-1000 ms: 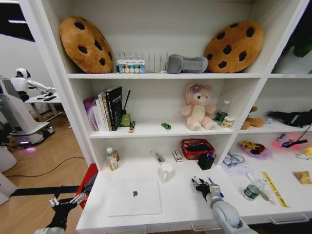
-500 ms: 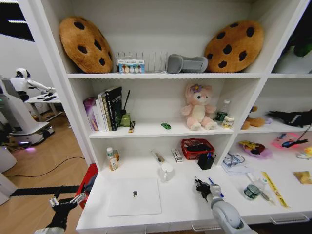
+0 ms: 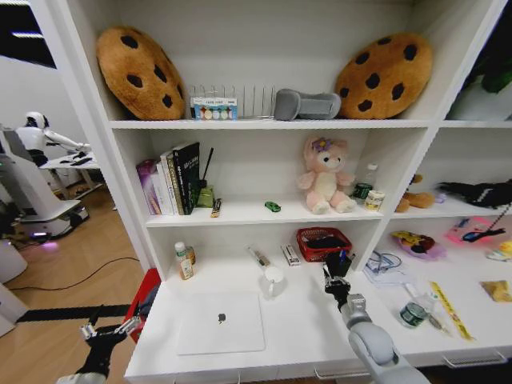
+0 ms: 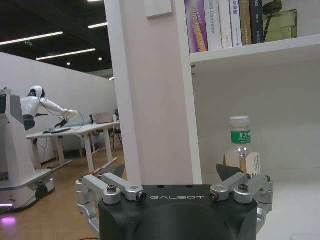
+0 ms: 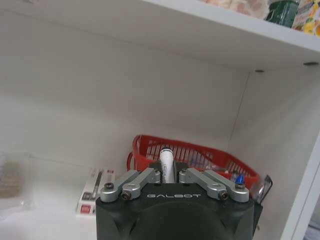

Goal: Organize the objects on the table.

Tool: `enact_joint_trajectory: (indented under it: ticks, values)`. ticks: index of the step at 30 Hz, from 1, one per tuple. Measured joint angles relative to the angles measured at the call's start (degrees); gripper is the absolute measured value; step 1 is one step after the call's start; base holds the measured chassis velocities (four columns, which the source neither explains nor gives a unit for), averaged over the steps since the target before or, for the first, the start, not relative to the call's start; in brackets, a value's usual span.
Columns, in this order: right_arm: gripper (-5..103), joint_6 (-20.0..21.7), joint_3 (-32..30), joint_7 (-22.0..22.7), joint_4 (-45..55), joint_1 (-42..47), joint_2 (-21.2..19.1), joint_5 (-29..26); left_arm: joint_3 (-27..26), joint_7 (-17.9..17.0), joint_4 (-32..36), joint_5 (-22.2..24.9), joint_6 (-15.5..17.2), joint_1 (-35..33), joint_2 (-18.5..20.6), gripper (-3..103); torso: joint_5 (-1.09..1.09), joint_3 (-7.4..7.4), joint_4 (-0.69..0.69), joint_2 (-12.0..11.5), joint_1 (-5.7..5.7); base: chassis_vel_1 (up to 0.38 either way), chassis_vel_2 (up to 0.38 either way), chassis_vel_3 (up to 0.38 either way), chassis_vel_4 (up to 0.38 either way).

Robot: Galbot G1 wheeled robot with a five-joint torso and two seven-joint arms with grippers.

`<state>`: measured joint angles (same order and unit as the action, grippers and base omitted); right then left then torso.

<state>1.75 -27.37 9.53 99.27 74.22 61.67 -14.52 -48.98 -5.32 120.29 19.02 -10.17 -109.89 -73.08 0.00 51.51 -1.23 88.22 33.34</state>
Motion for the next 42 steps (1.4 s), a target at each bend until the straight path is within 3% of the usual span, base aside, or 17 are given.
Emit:
enact_joint_trajectory:
  ticks: [18, 42]
  values:
    - [12, -4.31, 1.03, -0.04, -15.68, -16.64, 0.06, -0.10, 0.00, 0.00, 0.00, 0.00, -0.01, 0.00, 0.00, 100, 0.00, 0.00, -0.01, 0.00, 0.00, 0.000, 0.000, 0.000, 0.000]
    - [12, -9.99, 3.09, -1.72, -29.27, -24.62, -1.28, -0.37, 0.00, 0.00, 0.00, 0.00, -0.01, 0.00, 0.00, 100, 0.01, 0.00, -0.01, 0.00, 0.00, 0.000, 0.000, 0.000, 0.000]
